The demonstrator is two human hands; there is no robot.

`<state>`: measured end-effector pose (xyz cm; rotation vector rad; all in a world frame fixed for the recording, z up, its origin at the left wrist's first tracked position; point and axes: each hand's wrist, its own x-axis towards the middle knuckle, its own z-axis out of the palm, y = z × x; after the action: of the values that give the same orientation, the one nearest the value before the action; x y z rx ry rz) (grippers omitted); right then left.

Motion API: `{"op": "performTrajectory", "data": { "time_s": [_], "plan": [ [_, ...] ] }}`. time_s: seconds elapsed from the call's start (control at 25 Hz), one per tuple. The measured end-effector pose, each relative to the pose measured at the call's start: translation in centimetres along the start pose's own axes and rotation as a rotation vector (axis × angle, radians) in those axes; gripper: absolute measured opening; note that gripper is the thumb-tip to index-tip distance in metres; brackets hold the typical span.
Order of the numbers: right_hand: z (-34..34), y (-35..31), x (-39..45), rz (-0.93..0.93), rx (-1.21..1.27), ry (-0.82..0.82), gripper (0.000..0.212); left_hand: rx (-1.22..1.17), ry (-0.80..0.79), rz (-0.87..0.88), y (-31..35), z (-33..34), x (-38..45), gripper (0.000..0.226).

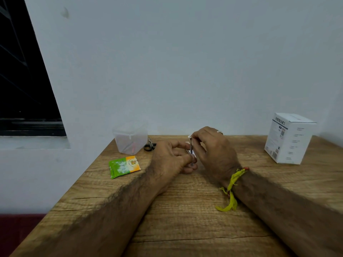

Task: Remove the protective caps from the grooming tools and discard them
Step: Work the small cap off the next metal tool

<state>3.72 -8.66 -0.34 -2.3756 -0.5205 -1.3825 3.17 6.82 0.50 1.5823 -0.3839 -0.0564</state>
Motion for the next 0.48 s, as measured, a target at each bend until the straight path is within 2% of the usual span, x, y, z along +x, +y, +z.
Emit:
{"op": "performTrajectory", "data": {
  "time_s": [0.2,0.36,0.48],
  "plan": [
    [0.12,-0.50,-0.08,-0.063,-0.051,-0.002,0.022,0.008,-0.011,0.001,-0.09,0.09,-0.01,0.023],
    [-0.15,0.09,-0.05,0.006,0.038,0.066,0.005,0.003,-0.009,0.009,-0.27,0.14,0.07,0.025],
    [-0.03,-0.17,-0.29,0.000,0.029,0.012,0.006,-0.013,-0.003,0.005,-0.34,0.02,0.13,0.026]
  ]
}}
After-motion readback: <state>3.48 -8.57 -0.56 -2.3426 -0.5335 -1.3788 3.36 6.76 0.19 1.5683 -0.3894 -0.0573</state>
